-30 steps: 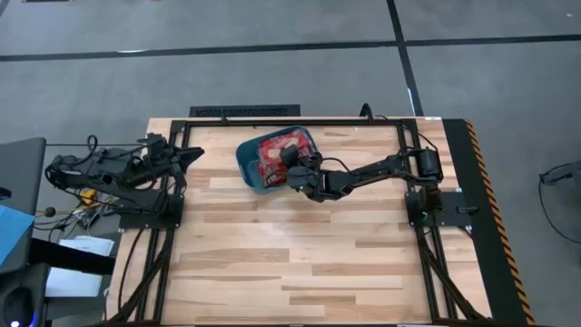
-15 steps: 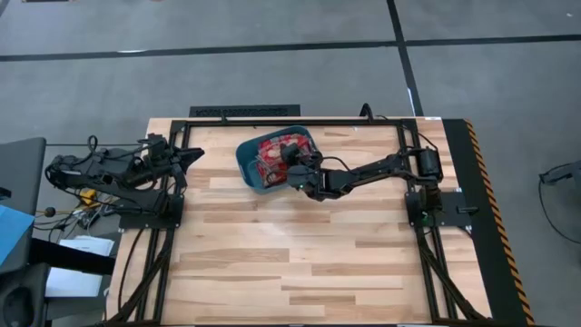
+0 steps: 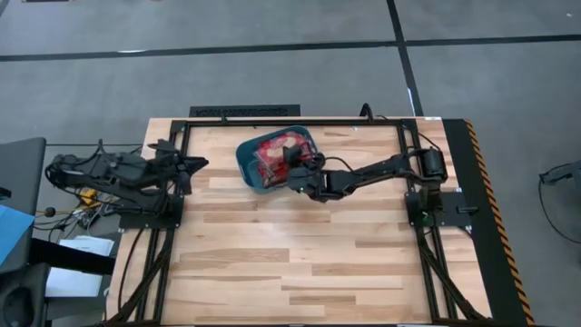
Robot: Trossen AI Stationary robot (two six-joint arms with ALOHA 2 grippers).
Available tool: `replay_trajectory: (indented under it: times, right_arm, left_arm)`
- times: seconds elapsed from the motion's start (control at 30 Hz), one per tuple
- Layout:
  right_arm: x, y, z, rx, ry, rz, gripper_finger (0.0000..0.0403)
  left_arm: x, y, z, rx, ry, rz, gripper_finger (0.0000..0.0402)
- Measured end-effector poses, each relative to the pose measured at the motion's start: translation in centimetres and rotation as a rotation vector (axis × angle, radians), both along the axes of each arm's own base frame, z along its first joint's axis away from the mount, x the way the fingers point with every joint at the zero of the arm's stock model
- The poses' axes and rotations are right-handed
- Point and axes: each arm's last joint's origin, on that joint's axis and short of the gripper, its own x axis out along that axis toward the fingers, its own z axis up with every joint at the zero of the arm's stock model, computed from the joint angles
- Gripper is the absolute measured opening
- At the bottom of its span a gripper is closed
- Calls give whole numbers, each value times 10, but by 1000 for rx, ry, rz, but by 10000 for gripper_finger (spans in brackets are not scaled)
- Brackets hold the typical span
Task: Sort popcorn bags into baskets
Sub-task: Put the red popcorn bag into the blue bin, then return to Home Position
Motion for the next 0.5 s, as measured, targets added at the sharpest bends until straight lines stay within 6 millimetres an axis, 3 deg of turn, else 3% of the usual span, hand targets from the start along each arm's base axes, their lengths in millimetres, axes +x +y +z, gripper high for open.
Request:
replay_trajectory:
  times: [0.37, 0.5]
  right_arm:
    - [1, -3, 0, 15, -10, 17, 255]
    - [-1, 6, 6, 20, -8, 60, 255]
  left_arm:
    - [21, -5, -8, 59, 127, 4, 57]
    - [23, -5, -7, 59, 118, 11, 57]
